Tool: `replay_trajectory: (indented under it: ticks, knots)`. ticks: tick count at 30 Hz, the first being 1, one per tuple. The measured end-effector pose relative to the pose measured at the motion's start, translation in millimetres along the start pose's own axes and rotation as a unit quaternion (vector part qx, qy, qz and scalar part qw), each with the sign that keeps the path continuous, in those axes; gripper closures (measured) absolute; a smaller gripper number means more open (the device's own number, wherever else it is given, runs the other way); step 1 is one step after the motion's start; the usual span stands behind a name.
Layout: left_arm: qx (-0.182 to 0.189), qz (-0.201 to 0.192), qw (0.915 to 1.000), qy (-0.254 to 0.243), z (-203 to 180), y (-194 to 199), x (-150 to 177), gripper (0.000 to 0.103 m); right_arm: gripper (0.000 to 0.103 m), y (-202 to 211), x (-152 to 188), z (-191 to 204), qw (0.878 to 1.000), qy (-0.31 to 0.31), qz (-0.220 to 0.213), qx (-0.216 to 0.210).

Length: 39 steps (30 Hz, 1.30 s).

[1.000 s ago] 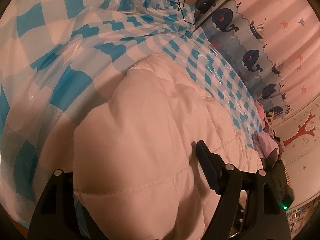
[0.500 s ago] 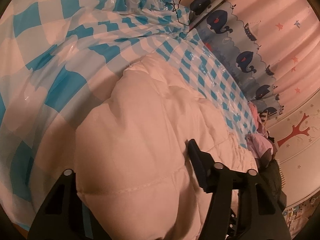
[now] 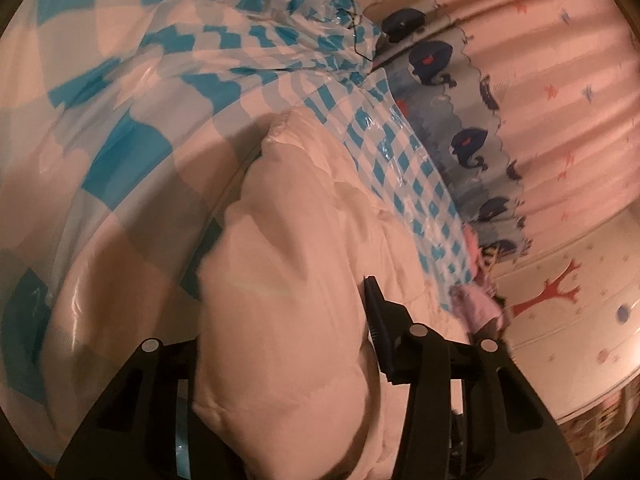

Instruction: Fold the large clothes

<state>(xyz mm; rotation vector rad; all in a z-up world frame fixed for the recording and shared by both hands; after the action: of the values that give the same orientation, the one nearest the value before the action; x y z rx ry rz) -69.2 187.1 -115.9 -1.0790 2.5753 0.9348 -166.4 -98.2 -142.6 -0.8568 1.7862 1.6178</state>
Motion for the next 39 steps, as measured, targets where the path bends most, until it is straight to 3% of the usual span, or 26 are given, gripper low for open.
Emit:
replay_trajectory:
  ticks: [1, 3, 6, 8, 10, 12, 15, 20, 23, 27, 39]
  knots:
    - [0.004, -0.002, 0.9999, 0.013, 3, 1, -2, 0.056, 0.006, 0, 0, 0, 1.0, -0.001, -0.002, -0.001]
    - [0.012, -0.01, 0.9991, 0.038, 10, 5, -4, 0.04, 0.006, 3, -1, -2, 1.0, -0.005, -0.005, -0.004]
    - [0.012, -0.016, 0.9978, 0.063, 18, 6, -8, 0.036, 0.006, 14, -9, -6, 0.999, -0.02, -0.03, -0.008]
    - [0.011, -0.017, 0.9976, 0.066, 20, 5, -8, 0.036, 0.006, 11, -6, -4, 1.0, -0.008, -0.019, -0.003]
    - [0.014, -0.02, 0.9985, 0.05, 15, 4, -8, 0.042, 0.006, 5, -3, -1, 1.0, 0.002, -0.01, 0.004]
    - [0.017, -0.013, 0.9995, 0.022, 6, 2, -5, 0.062, 0.006, 4, -2, 0, 1.0, 0.007, -0.006, 0.01]
    - [0.011, -0.019, 0.9995, -0.023, -7, 3, -4, 0.077, 0.006, 3, -1, 0, 1.0, 0.008, -0.005, 0.009]
    - [0.008, -0.02, 0.9994, -0.029, -9, 5, -5, 0.081, 0.006, 27, -11, 0, 0.999, 0.012, -0.044, 0.015]
    - [0.017, -0.014, 0.9992, -0.033, -12, 5, -5, 0.085, 0.006, 8, 4, 1, 1.0, 0.02, 0.002, 0.013]
    - [0.048, -0.014, 0.9982, -0.033, -32, 16, -3, 0.087, 0.006, 7, 5, 2, 1.0, 0.022, 0.008, 0.017]
    - [0.146, 0.01, 0.9806, -0.131, -181, 32, 28, 0.09, 0.006, 5, 4, -7, 1.0, -0.001, 0.012, 0.003]
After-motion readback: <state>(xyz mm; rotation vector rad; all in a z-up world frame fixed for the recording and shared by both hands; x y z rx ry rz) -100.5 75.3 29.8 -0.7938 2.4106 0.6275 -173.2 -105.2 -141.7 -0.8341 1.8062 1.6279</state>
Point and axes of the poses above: each gripper's, at about its wrist camera, not at the fingertips, and y roughly against the way its jaws point, z to its left, x to its underside, the point moved 5 cm from there along -y, roughly the way its jaws point, and after that the axes turned 8 degrees about -z, right-handed, at the moved point
